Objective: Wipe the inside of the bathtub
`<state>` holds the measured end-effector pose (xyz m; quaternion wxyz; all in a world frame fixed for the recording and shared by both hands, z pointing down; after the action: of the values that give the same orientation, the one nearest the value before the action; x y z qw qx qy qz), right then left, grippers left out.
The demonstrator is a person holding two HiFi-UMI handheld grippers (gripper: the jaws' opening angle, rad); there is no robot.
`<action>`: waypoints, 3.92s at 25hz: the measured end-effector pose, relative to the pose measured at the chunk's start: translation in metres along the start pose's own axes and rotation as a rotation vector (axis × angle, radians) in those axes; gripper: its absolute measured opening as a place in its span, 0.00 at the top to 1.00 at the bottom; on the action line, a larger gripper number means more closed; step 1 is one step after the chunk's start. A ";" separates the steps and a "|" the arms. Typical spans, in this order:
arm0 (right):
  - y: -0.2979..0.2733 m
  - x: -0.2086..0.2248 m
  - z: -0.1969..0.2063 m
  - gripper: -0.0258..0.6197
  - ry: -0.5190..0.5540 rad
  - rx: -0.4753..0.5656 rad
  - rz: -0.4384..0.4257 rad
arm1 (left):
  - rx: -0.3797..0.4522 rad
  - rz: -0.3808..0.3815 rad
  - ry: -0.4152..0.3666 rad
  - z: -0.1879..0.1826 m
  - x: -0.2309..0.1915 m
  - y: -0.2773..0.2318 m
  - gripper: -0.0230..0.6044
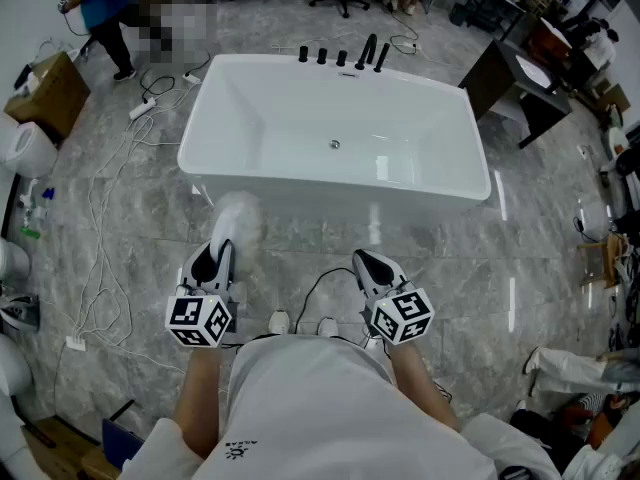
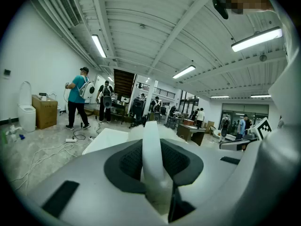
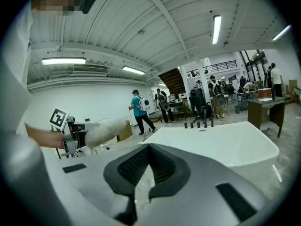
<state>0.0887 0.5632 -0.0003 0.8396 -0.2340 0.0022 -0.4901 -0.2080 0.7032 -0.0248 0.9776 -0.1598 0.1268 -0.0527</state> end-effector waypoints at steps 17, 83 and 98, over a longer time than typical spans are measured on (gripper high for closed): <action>-0.055 -0.027 -0.012 0.93 -0.062 0.040 -0.002 | 0.000 0.021 -0.043 -0.003 -0.034 -0.011 0.80; -0.313 0.104 -0.084 0.93 -0.020 -0.179 -0.365 | -0.093 -0.224 0.080 -0.049 -0.126 -0.210 0.80; -0.406 0.099 -0.094 0.93 -0.049 -0.264 -0.305 | -0.245 -0.245 0.135 -0.027 -0.250 -0.284 0.80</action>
<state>-0.2161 0.2783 0.0984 0.7174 -0.3514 0.0107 -0.6014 -0.4735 0.4636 0.1011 0.9263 -0.2879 0.1774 -0.1660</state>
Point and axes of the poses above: the fingertips, and each gripper's own axes: y backward along the fingers, x to its right, z out of its underside, the point moved 7 cm from there along y, backward along the fingers, and after that the axes turned 4 degrees about -x, right-handed, at the moved point
